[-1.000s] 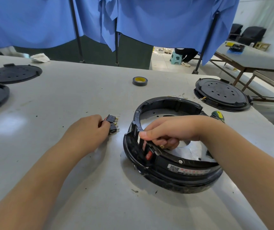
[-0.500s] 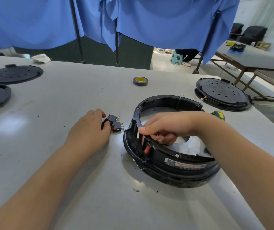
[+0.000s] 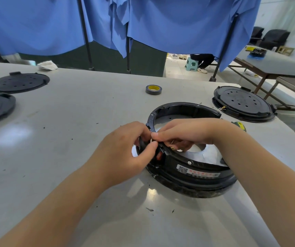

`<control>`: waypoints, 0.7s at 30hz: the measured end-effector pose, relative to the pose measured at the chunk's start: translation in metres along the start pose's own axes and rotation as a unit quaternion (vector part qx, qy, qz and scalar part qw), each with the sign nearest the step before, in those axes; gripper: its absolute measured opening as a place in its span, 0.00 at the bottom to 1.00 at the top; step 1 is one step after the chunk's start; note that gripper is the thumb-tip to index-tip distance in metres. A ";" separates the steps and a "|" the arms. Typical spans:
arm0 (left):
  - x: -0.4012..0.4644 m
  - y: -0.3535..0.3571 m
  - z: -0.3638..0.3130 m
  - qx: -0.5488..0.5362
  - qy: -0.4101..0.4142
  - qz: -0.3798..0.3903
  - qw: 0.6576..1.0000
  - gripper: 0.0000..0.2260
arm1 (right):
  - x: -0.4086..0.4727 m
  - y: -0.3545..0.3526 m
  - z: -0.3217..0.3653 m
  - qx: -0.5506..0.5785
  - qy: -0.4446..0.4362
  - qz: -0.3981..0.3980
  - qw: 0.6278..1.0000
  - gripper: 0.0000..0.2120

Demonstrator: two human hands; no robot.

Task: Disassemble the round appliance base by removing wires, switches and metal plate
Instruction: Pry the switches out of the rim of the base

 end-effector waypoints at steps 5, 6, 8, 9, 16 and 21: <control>-0.003 -0.002 -0.002 0.001 0.005 0.020 1.000 0.13 | -0.017 -0.004 0.000 -0.034 -0.003 -0.053 0.998 0.22; -0.003 -0.001 -0.002 -0.005 0.006 0.027 1.000 0.12 | -0.021 -0.005 -0.001 -0.044 -0.001 -0.062 0.997 0.20; -0.004 0.002 -0.004 -0.010 0.017 0.042 0.999 0.12 | -0.030 -0.005 -0.004 -0.069 0.012 -0.091 0.993 0.20; -0.004 0.003 -0.005 -0.010 0.024 0.049 0.998 0.12 | -0.034 -0.003 -0.006 -0.083 0.014 -0.115 0.990 0.20; -0.007 0.010 -0.010 -0.002 0.044 0.068 0.997 0.16 | -0.051 0.017 -0.002 -0.214 -0.003 -0.253 0.943 0.25; -0.007 0.012 -0.009 -0.006 0.029 0.070 0.997 0.17 | -0.062 0.026 0.003 -0.273 0.000 -0.325 0.906 0.25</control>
Point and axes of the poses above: each hand's wrist, its own x-axis towards the middle knuckle, its own y-axis out of the palm, z = x × y, the point moved 3 cm from there along x, towards the middle knuckle, and after that the axes turned 11 degrees about -x, right-handed, at the moved point
